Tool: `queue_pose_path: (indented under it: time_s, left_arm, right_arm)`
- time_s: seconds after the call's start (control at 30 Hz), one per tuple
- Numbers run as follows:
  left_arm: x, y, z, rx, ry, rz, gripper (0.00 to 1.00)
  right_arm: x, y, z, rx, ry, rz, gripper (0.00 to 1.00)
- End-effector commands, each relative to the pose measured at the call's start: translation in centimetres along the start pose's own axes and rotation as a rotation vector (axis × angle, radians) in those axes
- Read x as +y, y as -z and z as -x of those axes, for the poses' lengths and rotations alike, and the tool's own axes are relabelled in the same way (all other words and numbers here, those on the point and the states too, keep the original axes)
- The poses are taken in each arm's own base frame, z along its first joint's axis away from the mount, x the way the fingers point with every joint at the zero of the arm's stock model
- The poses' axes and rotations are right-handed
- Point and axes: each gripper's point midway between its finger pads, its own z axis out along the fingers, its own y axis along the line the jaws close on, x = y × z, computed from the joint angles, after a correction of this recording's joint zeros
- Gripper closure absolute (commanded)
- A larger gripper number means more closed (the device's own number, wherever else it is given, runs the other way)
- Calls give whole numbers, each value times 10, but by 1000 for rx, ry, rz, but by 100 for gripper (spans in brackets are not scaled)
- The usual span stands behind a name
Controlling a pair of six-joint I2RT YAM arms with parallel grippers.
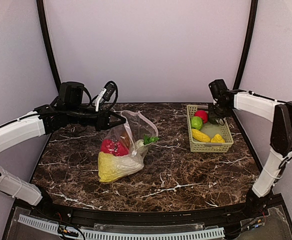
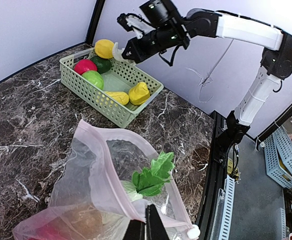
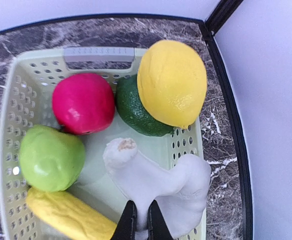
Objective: Place the food in the zip-top bag and seal the zipper
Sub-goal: Pick up the fake vegetable from the bin, then place the fake vegetable in the zipper food storage bag.
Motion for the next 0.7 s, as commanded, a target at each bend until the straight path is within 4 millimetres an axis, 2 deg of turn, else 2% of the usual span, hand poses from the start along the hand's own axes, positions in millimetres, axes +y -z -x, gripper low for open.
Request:
queue_pose_path:
  time_s: [0.0, 0.13, 0.23, 0.33, 0.43, 0.57, 0.67]
  left_arm:
    - [-9, 11, 9, -37, -33, -10, 99]
    - [-11, 12, 10, -39, -34, -13, 99]
    - [-11, 12, 11, -40, -32, -17, 99]
    - [-14, 8, 8, -31, -15, -44, 99]
    - [-20, 1, 4, -14, 1, -83, 99]
    - [-34, -6, -2, 7, -9, -125, 99]
    - [-42, -8, -4, 15, -14, -148, 99]
  right_arm:
    - [7, 64, 14, -87, -49, 226, 100]
    - [24, 125, 8, -140, -50, 483, 100]
    - [48, 179, -6, -147, -34, 766, 99]
    - [72, 230, -34, -103, 2, 1035, 98]
    - [93, 276, -64, -57, 66, 1218, 98]
    - [119, 334, -94, -12, 164, 1410, 98]
    - [140, 368, -110, 7, 238, 1519, 98]
